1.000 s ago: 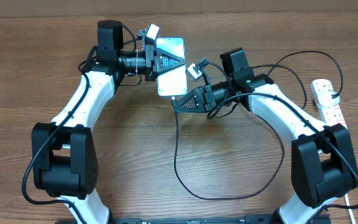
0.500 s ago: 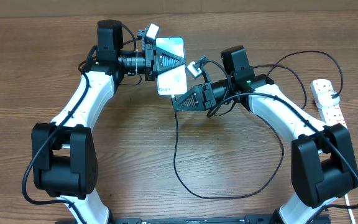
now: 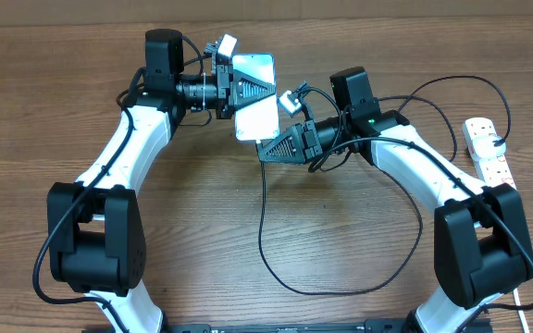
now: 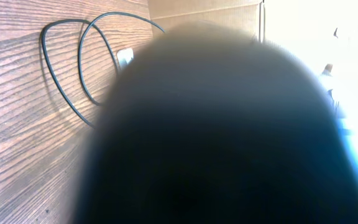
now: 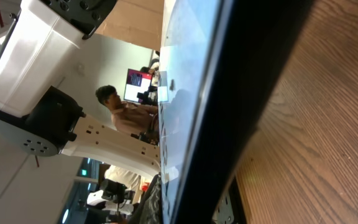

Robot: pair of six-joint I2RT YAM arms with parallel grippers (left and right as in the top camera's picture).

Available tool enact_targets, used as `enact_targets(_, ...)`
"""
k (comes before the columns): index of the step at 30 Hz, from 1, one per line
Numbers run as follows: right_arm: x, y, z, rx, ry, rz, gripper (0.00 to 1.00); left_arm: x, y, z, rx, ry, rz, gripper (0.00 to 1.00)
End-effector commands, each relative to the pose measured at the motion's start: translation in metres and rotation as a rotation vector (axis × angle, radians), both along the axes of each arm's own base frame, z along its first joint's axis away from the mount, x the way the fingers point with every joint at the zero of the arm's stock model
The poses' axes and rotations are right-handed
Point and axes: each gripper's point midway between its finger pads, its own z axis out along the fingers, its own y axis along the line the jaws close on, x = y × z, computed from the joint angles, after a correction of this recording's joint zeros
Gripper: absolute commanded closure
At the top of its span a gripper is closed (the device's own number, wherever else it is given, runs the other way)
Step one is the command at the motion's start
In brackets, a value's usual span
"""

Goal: Plug charger to phone and switch on socket

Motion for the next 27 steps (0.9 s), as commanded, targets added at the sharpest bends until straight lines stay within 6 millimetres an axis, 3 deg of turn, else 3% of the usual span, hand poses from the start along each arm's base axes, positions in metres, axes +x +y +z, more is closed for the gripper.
enact_targets(1,0.012,-0.001,0.007,-0.012,-0.024,-0.039,0.96,-0.024,-0.02,0.016,-0.04,-0.016,-0.103,0.96)
enact_targets(27,0.076,0.005,0.01,-0.113,0.01,-0.344,0.96,-0.024,-0.02,0.015,-0.038,-0.005,-0.099,0.96)
